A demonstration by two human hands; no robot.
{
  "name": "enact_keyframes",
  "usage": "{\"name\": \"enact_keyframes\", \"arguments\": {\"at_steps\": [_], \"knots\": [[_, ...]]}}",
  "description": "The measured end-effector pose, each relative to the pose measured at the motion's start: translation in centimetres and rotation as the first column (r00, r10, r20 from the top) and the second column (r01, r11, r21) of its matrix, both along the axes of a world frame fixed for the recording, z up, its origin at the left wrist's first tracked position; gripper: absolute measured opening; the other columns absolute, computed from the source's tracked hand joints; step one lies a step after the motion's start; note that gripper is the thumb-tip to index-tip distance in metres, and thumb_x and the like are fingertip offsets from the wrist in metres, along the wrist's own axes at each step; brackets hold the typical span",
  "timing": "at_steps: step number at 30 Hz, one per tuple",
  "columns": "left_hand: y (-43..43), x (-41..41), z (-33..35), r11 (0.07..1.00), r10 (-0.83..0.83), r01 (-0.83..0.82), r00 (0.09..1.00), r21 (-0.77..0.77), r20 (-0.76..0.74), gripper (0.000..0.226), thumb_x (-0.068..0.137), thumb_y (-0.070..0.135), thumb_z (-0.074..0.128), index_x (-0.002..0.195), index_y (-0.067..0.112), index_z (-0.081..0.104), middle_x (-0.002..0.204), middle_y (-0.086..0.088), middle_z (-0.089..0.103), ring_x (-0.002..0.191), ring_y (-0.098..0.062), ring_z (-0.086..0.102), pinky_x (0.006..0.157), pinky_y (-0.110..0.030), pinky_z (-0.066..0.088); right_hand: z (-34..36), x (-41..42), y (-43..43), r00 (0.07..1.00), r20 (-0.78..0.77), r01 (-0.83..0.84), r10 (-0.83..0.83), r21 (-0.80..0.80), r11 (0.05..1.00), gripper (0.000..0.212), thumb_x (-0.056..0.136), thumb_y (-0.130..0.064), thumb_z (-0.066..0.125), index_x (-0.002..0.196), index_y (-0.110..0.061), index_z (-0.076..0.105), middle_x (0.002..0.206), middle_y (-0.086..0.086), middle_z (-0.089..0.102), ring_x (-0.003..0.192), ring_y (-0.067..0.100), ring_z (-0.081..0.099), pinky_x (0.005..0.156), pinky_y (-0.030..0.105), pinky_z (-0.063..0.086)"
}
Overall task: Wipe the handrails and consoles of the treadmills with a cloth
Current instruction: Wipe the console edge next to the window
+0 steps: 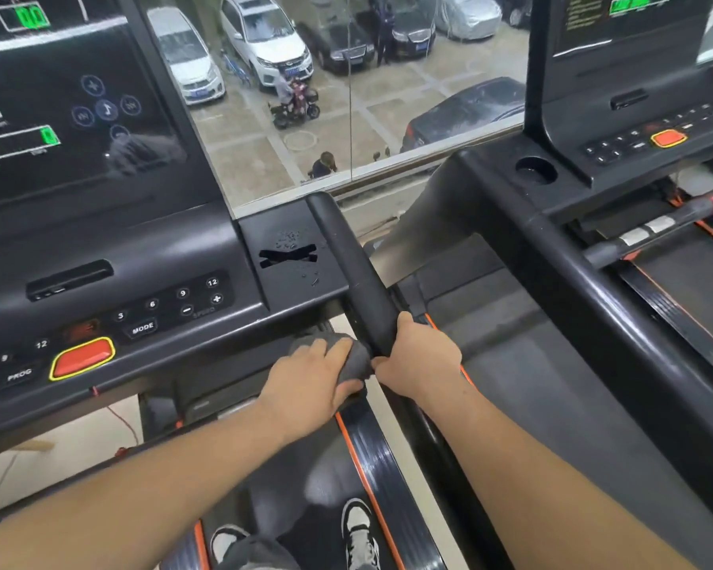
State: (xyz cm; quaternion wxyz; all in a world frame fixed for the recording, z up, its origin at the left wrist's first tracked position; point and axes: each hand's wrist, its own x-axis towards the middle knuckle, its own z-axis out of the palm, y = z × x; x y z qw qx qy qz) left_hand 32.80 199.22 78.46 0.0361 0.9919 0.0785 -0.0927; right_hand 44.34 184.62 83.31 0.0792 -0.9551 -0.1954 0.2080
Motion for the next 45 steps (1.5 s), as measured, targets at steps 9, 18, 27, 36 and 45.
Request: {"name": "enact_keyframes", "arguments": {"at_steps": [9,18,27,36,45], "knots": [[2.0,0.4,1.0,0.784,0.25,-0.255,0.964,-0.566,-0.088,0.039,0.099,0.059,0.053,0.137,0.048,0.049,0.133,0.008,0.065,0.123,-0.022,0.06,0.103,-0.035,0.046,0.4,-0.6,-0.4,1.0,-0.012,0.028,-0.028,-0.002,1.0,0.05,0.085,-0.047,0.067,0.118,-0.018,0.044,0.109,0.004,0.064,0.101,0.03,0.064,0.071,0.034,0.044],[-3.1,-11.9,-1.1,0.998,0.063,-0.056,0.971,-0.039,0.232,0.068,0.078,0.026,0.074,0.143,0.033,0.057,0.128,0.002,0.053,0.117,-0.023,0.056,0.1,-0.038,0.05,-2.1,-5.4,1.4,0.887,0.356,-0.386,0.295,0.22,0.896,0.076,0.079,-0.016,0.055,0.152,-0.001,0.042,0.16,0.017,0.038,0.145,0.032,0.041,0.115,0.039,0.039],[-1.9,-19.3,-3.5,-0.288,0.925,-0.478,0.087,-0.83,-0.371,0.022,0.102,0.04,0.059,0.117,0.027,0.068,0.12,0.008,0.07,0.114,-0.018,0.065,0.101,-0.035,0.049,-0.2,-6.9,6.8,0.78,0.06,-0.579,0.623,-0.31,0.754,0.028,0.086,-0.03,0.067,0.111,-0.026,0.053,0.112,-0.004,0.056,0.107,0.02,0.057,0.078,0.031,0.042],[-0.7,-14.3,-0.5,-0.763,0.582,0.429,0.128,-0.484,-0.803,0.033,0.093,0.035,0.043,0.07,0.017,0.06,0.08,-0.007,0.06,0.069,-0.025,0.059,0.068,-0.03,0.047,1.0,-5.9,8.7,0.76,0.059,-0.582,0.647,-0.379,0.719,0.028,0.08,-0.048,0.075,0.095,-0.026,0.063,0.077,-0.009,0.054,0.078,0.019,0.059,0.058,0.024,0.042],[-7.6,-4.4,3.0,-0.897,0.415,-0.001,0.339,-0.441,-0.844,0.033,0.087,0.024,0.063,0.112,0.006,0.073,0.106,-0.015,0.076,0.1,-0.033,0.072,0.099,-0.044,0.054,1.4,-5.5,3.8,0.789,0.109,-0.6,0.604,-0.069,0.797,0.054,0.086,-0.014,0.057,0.139,-0.024,0.047,0.132,-0.008,0.052,0.125,0.016,0.051,0.077,0.033,0.05]]}}
